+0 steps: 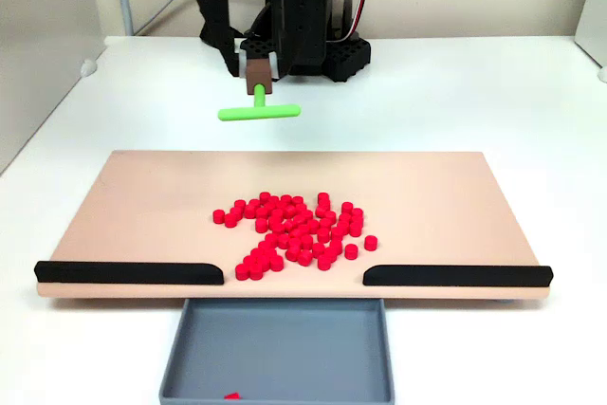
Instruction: Push granules from right to the grey container
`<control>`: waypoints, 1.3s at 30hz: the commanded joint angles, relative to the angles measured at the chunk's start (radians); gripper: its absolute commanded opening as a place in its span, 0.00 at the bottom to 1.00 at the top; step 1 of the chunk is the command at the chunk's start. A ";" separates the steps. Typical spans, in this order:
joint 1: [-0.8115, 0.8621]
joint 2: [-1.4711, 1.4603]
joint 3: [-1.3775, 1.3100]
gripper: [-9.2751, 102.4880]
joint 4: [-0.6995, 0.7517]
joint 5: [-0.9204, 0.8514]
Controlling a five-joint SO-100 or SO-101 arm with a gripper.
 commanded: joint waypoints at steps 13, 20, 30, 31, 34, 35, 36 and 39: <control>-0.091 0.057 0.058 0.08 -0.006 0.173; -0.106 0.091 0.058 0.08 -0.006 0.178; -0.095 0.054 0.058 0.08 -0.008 0.172; -0.095 0.054 0.058 0.08 -0.008 0.170; -0.101 0.069 0.058 0.08 -0.008 0.170; -0.103 0.069 0.058 0.08 -0.008 0.176; -0.103 0.069 0.058 0.08 -0.008 0.175; -0.100 0.069 0.058 0.08 -0.008 0.169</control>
